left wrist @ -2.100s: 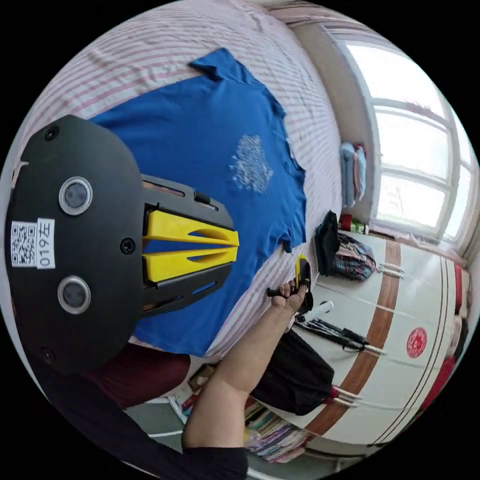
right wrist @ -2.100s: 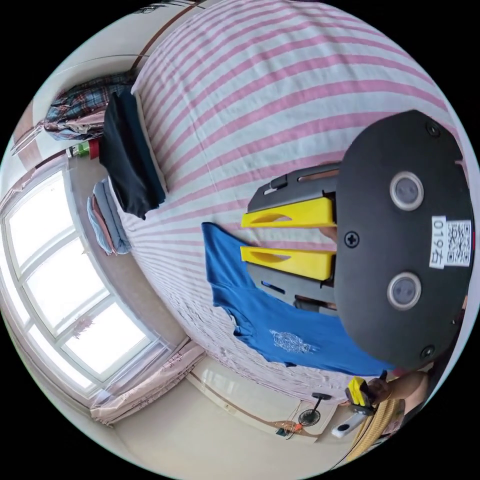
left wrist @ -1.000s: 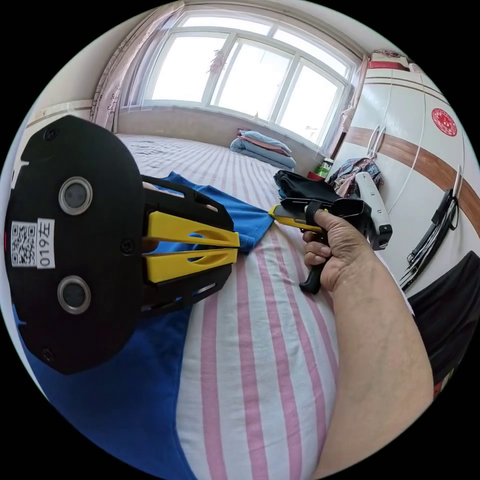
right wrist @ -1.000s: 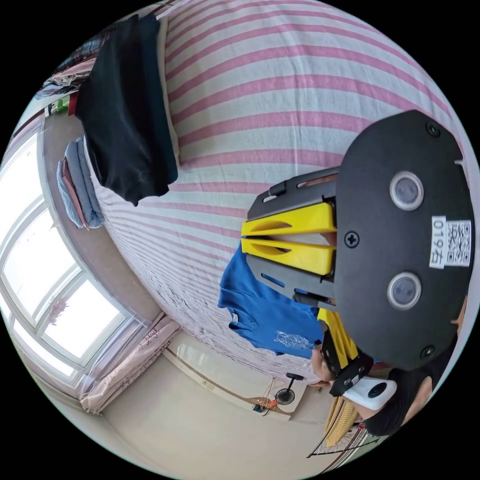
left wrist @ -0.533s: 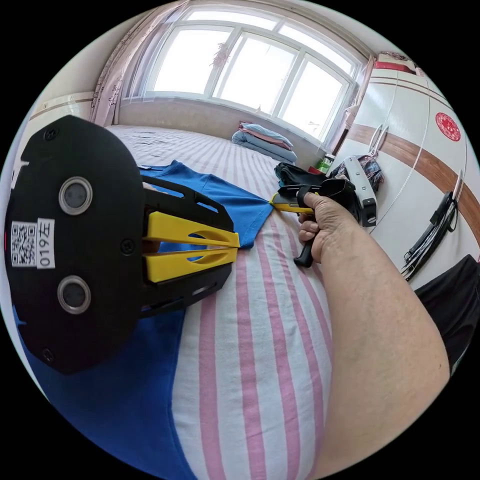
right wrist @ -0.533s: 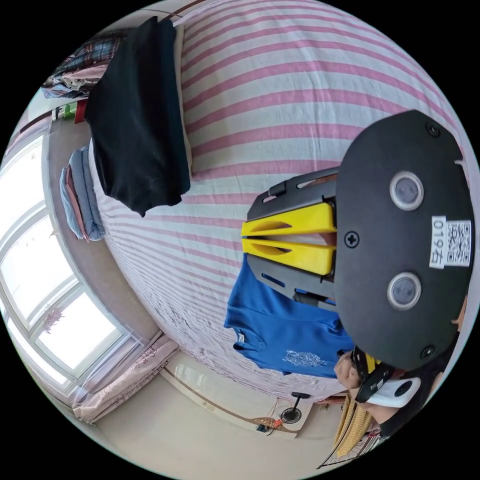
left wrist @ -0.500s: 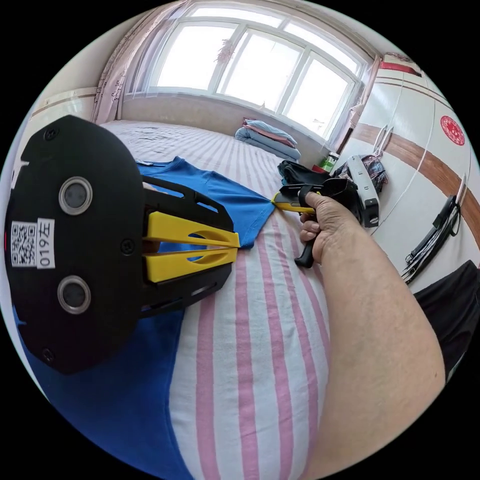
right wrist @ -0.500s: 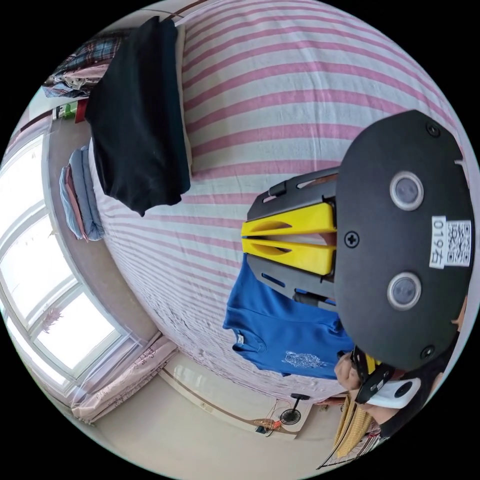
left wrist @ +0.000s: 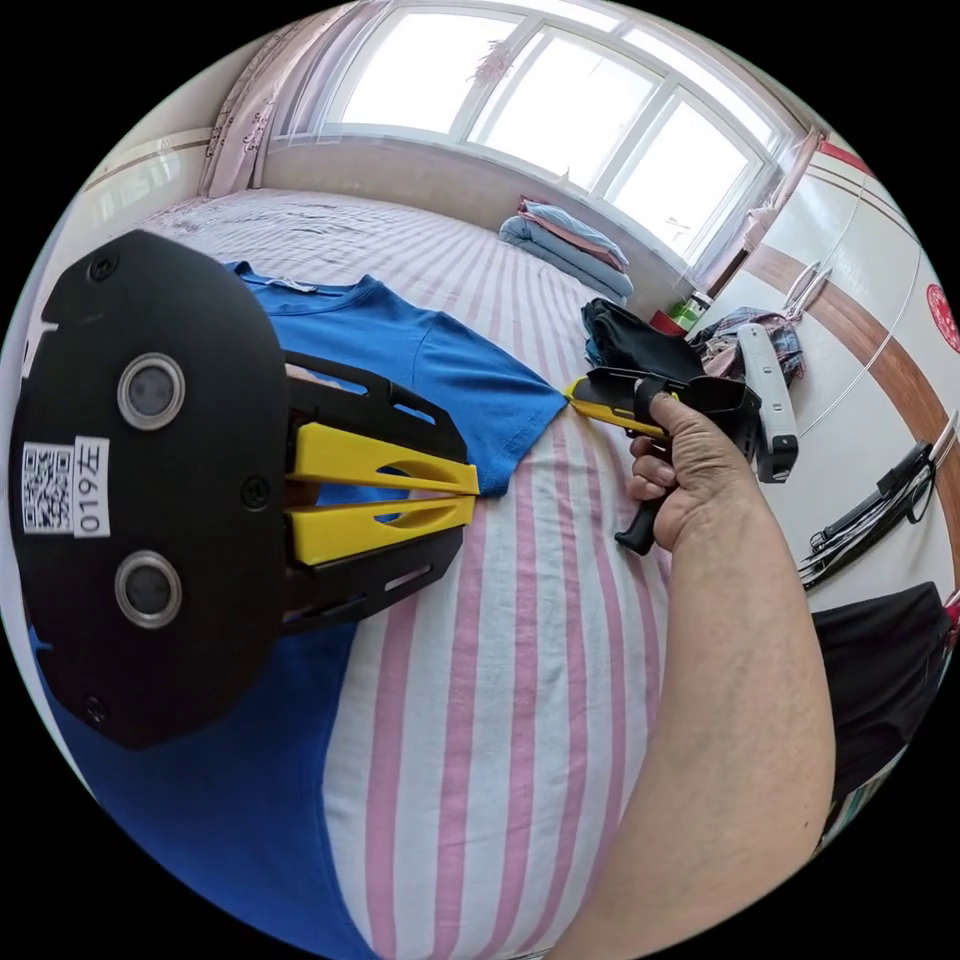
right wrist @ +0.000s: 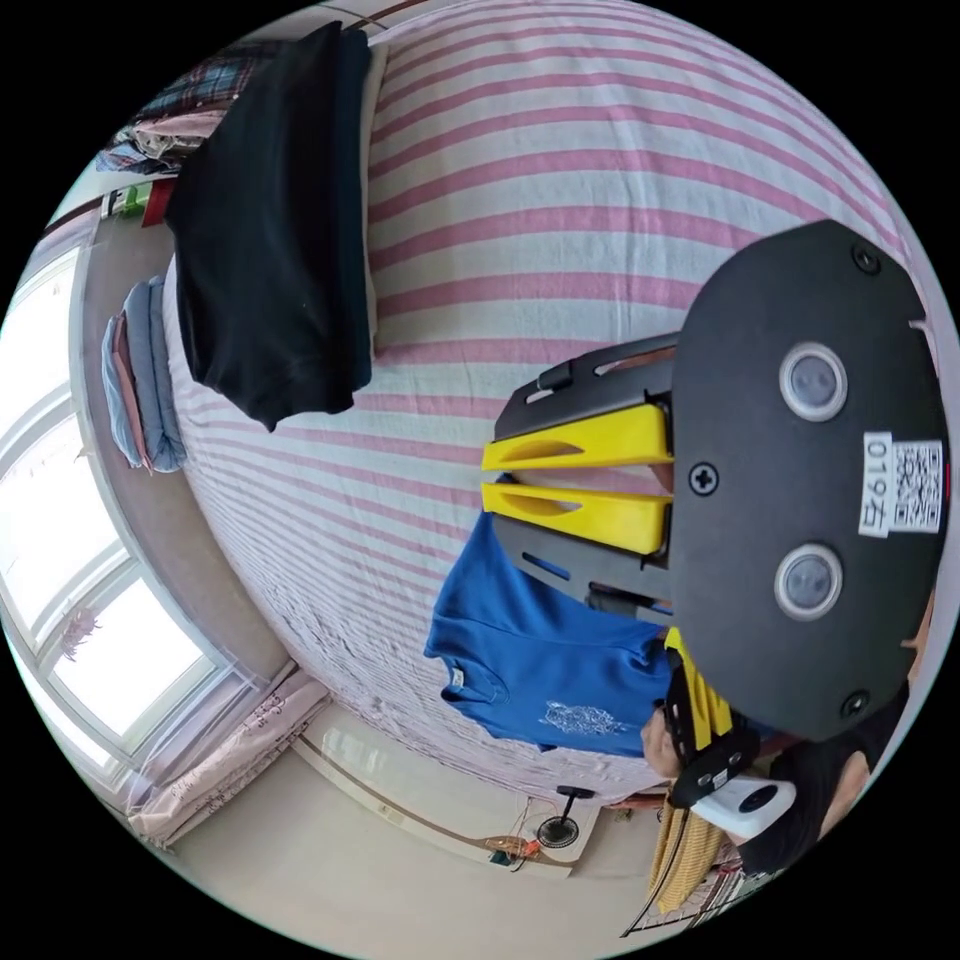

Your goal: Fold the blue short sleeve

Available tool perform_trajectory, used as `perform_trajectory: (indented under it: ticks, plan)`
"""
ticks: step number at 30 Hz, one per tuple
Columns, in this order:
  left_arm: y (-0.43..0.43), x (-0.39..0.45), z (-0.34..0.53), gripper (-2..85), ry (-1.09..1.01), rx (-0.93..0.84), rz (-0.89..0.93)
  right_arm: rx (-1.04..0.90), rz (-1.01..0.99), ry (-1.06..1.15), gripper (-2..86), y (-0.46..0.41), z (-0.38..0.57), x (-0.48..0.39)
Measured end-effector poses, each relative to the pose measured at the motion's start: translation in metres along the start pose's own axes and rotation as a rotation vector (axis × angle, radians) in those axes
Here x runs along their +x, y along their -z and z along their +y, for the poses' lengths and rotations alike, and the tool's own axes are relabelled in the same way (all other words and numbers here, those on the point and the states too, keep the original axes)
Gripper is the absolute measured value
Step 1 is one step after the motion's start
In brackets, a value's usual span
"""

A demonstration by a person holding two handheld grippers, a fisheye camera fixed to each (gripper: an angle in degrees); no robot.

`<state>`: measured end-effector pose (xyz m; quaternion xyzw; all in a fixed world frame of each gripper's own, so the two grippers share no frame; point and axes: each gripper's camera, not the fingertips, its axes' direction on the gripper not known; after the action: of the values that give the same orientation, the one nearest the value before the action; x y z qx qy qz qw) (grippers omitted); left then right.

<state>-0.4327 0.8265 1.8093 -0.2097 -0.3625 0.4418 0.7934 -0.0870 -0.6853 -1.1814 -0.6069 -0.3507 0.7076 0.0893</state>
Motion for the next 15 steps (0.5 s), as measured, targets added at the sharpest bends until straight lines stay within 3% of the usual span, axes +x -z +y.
perform_trajectory:
  ticks: [5,10,15]
  plan:
    - [0.005,0.002,0.002,0.8,-0.005,-0.001,-0.02,0.064,0.065,0.024,1.7,0.016,0.009,-0.029]
    - [0.006,0.012,0.007,0.6,-0.03,0.001,-0.046,0.059,0.144,0.36,6.9,0.005,0.008,-0.138]
    - [0.011,0.014,0.02,0.6,-0.019,0.013,-0.042,-0.006,0.222,0.497,6.4,-0.036,0.003,-0.198]
